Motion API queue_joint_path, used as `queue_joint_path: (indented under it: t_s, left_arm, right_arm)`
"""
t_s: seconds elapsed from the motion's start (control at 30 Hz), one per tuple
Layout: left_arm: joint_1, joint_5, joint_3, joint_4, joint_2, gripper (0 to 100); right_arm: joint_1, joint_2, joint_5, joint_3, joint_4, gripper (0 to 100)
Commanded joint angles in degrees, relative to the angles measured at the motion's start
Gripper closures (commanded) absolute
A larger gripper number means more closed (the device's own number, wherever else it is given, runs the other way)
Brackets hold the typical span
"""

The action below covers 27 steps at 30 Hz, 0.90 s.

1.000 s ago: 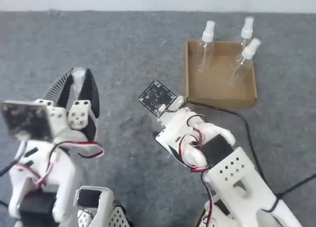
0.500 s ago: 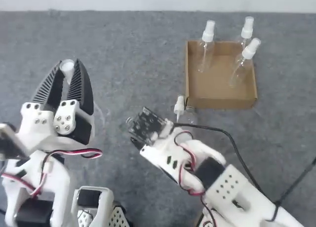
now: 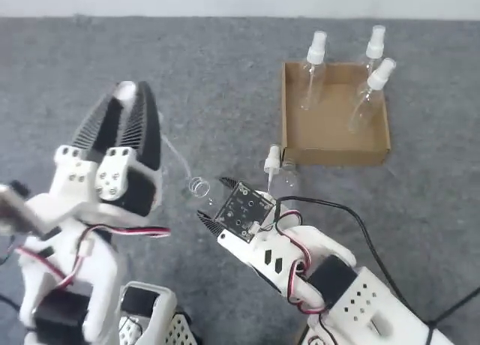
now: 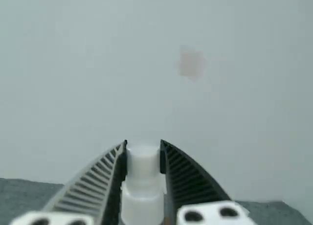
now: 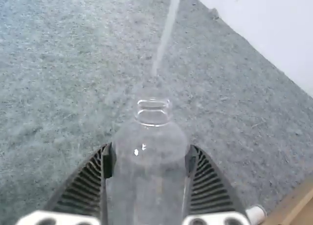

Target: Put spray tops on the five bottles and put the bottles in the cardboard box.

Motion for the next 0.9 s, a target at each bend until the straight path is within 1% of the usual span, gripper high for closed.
queue_joint_path:
  t_s: [0.0,0.33,0.5,0.7,0.87]
  left_arm:
    - [1.93,0.70,2.07,-1.14,-0.18,99]
    - [1.93,0.44,10.24,-1.14,-0.62,99]
    - [1.93,-0.53,14.37,-1.05,-0.62,99]
    - [2.02,-0.62,20.53,-1.14,-0.70,99]
    - [5.80,-0.53,23.87,-1.49,-0.70,99]
  right_arm:
    - [-0.48,-1.10,-0.70,-0.53,-1.45,99.2]
    - [-0.22,-1.63,-0.26,-0.44,-0.92,99.2]
    - [-0.31,-1.71,-0.26,-0.44,3.21,99.2]
    - [-0.04,-1.63,-0.62,0.53,-3.82,99.2]
    - [3.30,-1.63,-0.70,3.78,-10.42,99.2]
